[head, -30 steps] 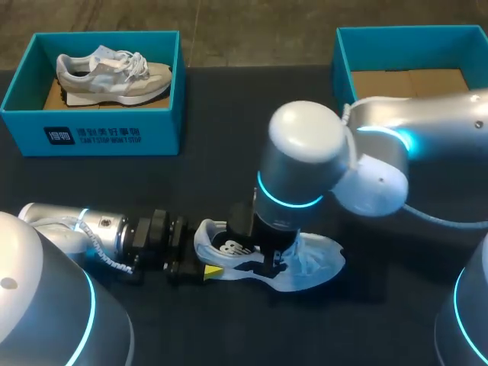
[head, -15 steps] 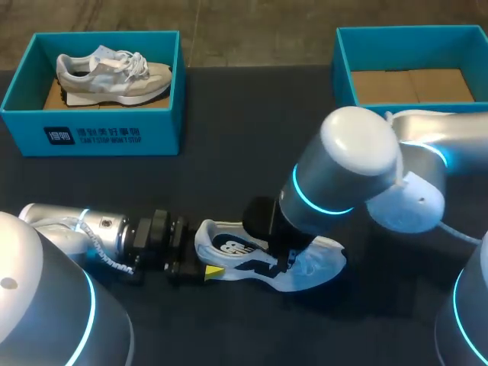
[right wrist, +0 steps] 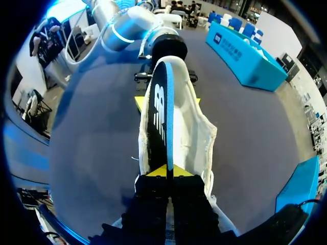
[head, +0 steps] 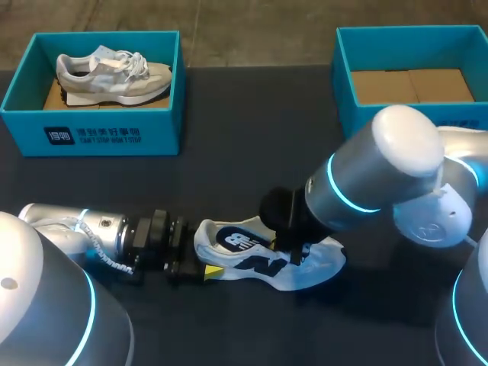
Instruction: Take the shoe out of the shoebox, open the shoe tongue, remove and reinsert the insole, then place the shoe into the shoebox
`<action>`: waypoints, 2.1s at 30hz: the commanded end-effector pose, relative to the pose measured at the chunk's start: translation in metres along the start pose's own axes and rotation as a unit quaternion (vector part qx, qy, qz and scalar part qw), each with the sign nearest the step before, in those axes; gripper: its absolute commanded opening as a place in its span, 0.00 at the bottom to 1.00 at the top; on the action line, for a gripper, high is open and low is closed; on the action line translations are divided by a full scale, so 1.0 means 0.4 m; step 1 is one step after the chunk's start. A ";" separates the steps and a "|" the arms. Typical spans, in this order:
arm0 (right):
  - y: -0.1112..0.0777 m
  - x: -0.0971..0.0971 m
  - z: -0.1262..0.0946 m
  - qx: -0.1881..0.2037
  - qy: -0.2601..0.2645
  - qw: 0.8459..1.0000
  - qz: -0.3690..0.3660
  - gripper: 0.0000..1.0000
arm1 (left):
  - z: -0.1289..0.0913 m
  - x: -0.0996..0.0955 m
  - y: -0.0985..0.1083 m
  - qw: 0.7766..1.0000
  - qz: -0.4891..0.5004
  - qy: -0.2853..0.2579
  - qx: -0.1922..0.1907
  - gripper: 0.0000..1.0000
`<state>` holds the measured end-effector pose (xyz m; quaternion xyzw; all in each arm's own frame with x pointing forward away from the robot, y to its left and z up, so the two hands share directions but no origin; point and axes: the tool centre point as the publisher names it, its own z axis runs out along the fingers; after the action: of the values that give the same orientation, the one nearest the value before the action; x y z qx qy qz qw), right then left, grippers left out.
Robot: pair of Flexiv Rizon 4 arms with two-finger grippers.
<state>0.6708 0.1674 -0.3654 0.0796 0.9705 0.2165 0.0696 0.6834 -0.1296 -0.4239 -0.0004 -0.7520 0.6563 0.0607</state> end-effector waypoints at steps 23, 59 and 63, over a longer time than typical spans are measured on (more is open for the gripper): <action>0.051 -0.005 -0.052 0.000 0.020 0.999 -0.038 0.38 | -0.007 -0.004 0.008 1.000 0.000 -0.001 0.000 0.00; 0.190 -0.064 -0.033 0.057 0.160 0.983 -0.069 0.38 | -0.007 -0.004 0.008 1.000 0.000 -0.001 0.000 0.00; 0.194 -0.067 -0.025 0.062 0.170 0.981 -0.071 0.39 | -0.007 -0.004 0.008 1.000 0.000 -0.001 0.000 0.00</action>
<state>0.6999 0.2206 -0.3169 -0.0211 0.9830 0.1659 -0.0755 0.6837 -0.1289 -0.4239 -0.0002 -0.7519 0.6564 0.0604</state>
